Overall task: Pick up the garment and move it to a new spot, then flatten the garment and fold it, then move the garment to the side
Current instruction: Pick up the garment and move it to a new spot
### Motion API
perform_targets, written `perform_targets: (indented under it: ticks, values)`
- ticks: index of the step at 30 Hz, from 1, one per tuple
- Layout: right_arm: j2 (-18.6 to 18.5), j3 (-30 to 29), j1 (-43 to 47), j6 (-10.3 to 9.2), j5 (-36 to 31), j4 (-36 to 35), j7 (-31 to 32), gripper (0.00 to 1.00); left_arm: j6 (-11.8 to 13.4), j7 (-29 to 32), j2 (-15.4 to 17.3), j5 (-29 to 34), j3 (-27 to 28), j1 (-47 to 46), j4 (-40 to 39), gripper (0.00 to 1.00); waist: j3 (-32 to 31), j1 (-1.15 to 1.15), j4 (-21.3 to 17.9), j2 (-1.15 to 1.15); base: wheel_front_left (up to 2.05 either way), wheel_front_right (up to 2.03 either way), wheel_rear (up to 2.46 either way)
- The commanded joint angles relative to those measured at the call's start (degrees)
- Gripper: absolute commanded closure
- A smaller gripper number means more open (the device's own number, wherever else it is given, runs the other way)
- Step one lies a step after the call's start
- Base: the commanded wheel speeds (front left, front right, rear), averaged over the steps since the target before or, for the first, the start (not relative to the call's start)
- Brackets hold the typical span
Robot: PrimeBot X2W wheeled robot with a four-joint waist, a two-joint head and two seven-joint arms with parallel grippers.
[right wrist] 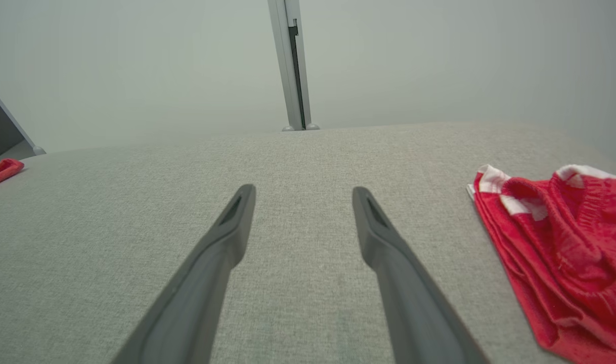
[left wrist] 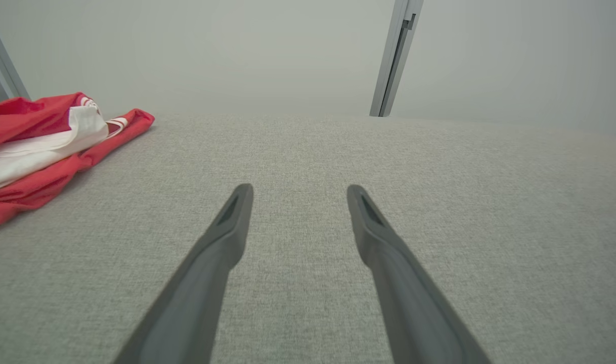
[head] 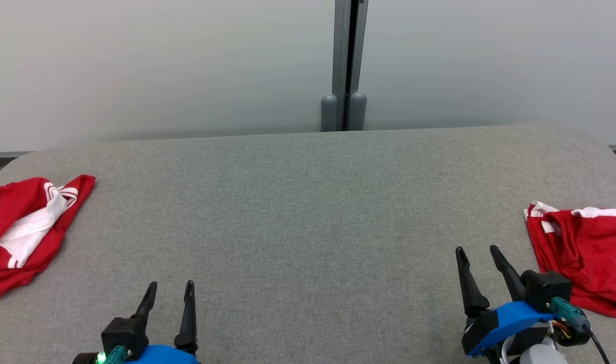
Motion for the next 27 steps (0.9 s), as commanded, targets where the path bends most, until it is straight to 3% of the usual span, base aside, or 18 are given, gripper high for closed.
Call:
perform_targets:
  ticks: [1,16,27]
  values:
    - [-0.25,0.01,0.58,0.03,0.05,0.12,-0.30,0.00,0.07,0.00,-0.08,0.06,0.06,-0.28,0.09,0.00,0.00,0.00,0.02,0.01,0.00,0.00,0.00]
    - [-0.24,0.04,0.28,0.03,0.31,0.09,-0.30,0.00,0.07,0.01,0.16,-0.33,-0.32,-1.04,0.25,0.00,0.63,0.00,1.45,0.01,0.00,0.00,0.00]
    - [-0.23,0.27,0.44,0.03,0.94,0.20,-0.27,0.00,0.07,0.01,0.92,-0.52,0.59,-1.48,0.70,0.00,1.49,0.00,9.89,0.01,0.00,0.00,0.00]
